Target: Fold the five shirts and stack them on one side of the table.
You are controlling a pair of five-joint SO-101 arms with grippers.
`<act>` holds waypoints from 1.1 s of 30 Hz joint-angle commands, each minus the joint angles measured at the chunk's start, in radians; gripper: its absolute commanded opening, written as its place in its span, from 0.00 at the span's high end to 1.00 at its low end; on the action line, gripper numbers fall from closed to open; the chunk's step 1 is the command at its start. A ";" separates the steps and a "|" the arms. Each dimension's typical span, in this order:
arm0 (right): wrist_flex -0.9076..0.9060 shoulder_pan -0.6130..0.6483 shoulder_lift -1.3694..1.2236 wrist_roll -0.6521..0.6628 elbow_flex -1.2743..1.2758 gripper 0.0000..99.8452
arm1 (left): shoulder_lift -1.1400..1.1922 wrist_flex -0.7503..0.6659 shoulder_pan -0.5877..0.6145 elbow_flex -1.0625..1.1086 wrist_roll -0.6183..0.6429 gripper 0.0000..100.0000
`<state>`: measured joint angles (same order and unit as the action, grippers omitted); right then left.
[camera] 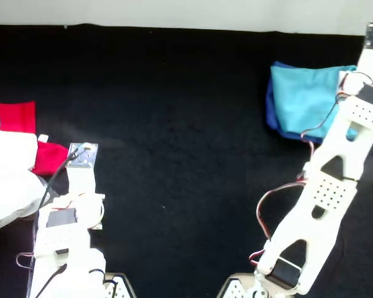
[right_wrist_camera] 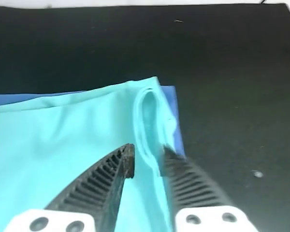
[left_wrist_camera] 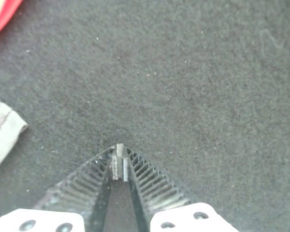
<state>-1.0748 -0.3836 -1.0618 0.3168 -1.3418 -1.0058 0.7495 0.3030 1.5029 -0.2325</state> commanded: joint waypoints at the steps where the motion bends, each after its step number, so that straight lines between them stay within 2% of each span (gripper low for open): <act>1: 0.001 0.033 0.056 -0.008 0.015 0.99 | -0.013 -0.015 -0.015 -0.002 0.011 0.99; 11: 0.234 -0.114 -0.136 -0.011 0.056 0.99 | -0.013 -0.015 -0.015 -0.002 0.011 0.99; 19: 0.265 -0.113 -0.234 -0.011 0.022 0.99 | -0.013 -0.015 -0.015 -0.002 0.011 0.99; 24: 0.239 -0.105 -0.234 -0.012 -0.182 0.99 | -0.013 -0.015 -0.015 -0.002 0.011 0.99; 29: 0.081 -0.076 -0.179 -0.018 -0.424 0.99 | -0.013 -0.015 -0.015 -0.002 0.011 0.99; 33: -0.030 -0.053 -0.028 -0.126 -0.421 0.99 | -0.013 -0.015 -0.015 -0.002 0.011 0.99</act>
<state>-1.0395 -0.4603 -1.2520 0.2616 -1.6333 -1.0058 0.7495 0.3030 1.5029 -0.2325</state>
